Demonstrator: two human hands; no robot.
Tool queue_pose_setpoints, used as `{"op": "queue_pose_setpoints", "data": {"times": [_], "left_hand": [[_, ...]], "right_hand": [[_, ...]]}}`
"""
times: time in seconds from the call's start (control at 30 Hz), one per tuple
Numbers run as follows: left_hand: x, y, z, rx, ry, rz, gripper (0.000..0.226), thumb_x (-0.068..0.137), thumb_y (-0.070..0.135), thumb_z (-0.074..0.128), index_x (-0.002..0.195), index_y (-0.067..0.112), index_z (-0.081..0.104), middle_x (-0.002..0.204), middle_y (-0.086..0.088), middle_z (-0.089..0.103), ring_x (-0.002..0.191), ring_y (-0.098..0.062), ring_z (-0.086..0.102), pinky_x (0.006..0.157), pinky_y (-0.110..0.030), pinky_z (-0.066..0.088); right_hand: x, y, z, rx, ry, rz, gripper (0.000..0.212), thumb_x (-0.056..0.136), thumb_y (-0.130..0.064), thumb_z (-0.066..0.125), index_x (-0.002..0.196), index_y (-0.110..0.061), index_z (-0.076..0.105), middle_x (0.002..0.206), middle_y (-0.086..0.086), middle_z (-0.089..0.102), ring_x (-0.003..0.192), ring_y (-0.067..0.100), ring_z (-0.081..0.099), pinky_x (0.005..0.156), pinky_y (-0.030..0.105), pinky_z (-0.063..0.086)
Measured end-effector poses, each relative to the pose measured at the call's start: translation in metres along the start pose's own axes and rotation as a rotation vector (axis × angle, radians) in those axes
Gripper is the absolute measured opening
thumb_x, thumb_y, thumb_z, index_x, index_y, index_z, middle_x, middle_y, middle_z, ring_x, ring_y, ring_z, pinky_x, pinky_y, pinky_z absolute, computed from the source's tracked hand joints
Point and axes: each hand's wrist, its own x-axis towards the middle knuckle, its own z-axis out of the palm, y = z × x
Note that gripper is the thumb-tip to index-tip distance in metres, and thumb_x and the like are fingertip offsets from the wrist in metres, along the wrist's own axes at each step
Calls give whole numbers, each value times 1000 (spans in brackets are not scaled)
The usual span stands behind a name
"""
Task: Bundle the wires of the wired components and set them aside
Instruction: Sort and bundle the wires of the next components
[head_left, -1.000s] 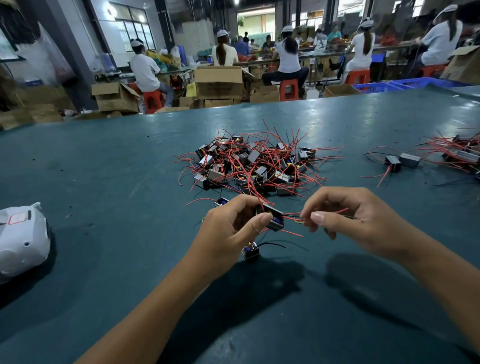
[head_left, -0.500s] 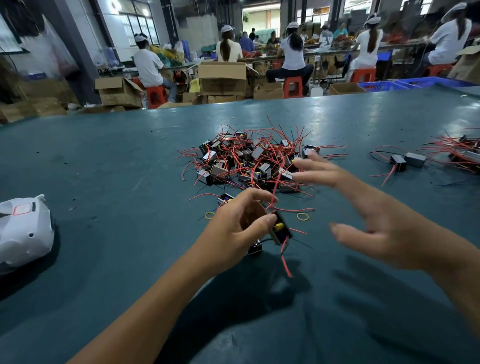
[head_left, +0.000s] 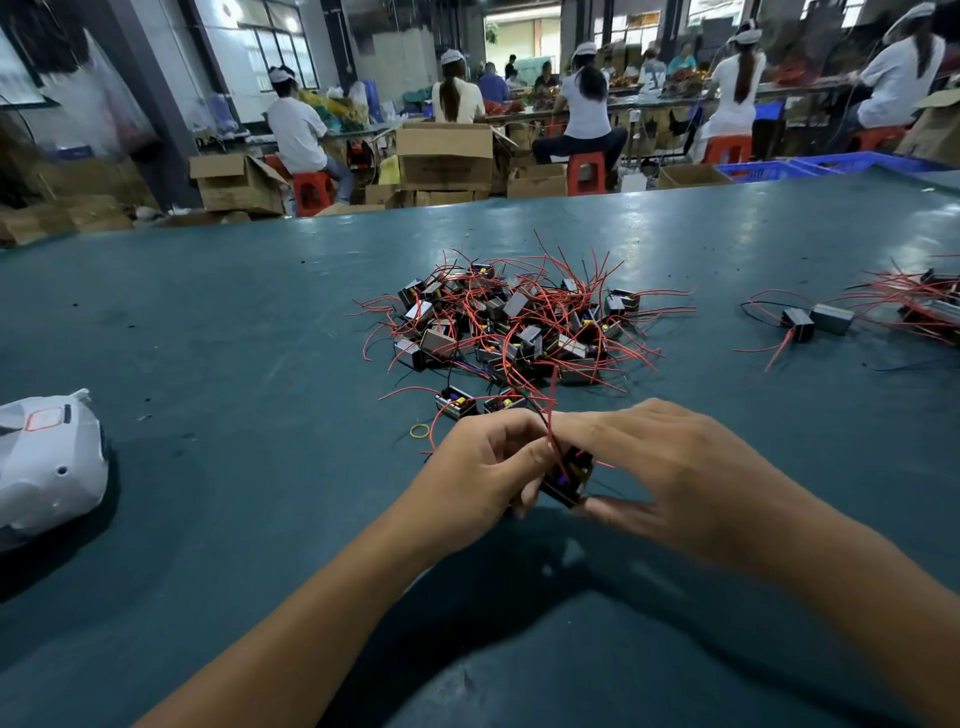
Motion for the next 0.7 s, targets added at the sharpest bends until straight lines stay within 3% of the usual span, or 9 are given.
{"op": "queue_pose_setpoints", "data": {"times": [0.1,0.17,0.23,0.33,0.4,0.5,0.6,0.7], "left_hand": [[0,1,-5,40,41,-3,15,96,26,57,100,16,68,59,-17,54,52,-21,50,54,-35,43],[-1,3,-5,25,51,2,10,96,24,62,100,16,68,67,-27,57,53,-19,50,54,-33,45],[-1,3,-2,-64,52,-15,20,90,24,70,102,10,61,71,-29,61,49,-19,50,48,-30,44],[1,6,2,-123,73,-38,32,84,23,75,101,10,52,70,-15,62,46,-18,51,44,-30,39],[1,9,-5,31,111,20,27,84,32,73,96,15,56,73,-1,65,54,-13,53,51,-30,44],[-2,13,-33,497,99,95,15,89,32,74,99,25,64,86,13,65,77,-7,58,72,-25,47],[-7,14,-55,805,-197,-66,34,82,45,78,110,36,63,111,22,59,111,-2,53,96,-25,42],[-5,10,-53,902,-282,-74,30,82,45,77,106,33,64,108,20,59,108,-5,52,101,-36,41]], "right_hand": [[0,-1,-4,35,-9,69,63,82,-36,71,140,-25,51,122,-6,67,105,13,64,83,35,57],[1,-3,-3,59,-12,93,58,85,-39,65,139,-22,53,121,-6,65,105,14,65,80,36,57],[2,-6,-1,41,-4,94,55,86,-42,60,135,-18,57,116,-4,65,99,15,65,75,34,58],[0,-5,-1,19,-11,85,49,82,-39,71,124,-16,64,103,-2,63,85,17,64,67,32,57],[-1,0,-5,60,-19,140,42,83,-51,69,113,-21,66,95,-6,59,79,16,61,66,36,55],[-4,19,-16,83,-90,323,51,75,-74,51,93,-28,62,85,-14,55,75,11,55,70,37,51],[-8,36,-19,-49,-380,464,44,71,-78,51,84,-36,52,83,-17,52,78,4,50,74,31,47],[-13,46,-17,-98,-536,543,39,76,-70,62,82,-33,49,85,-16,52,80,4,50,73,29,47]]}}
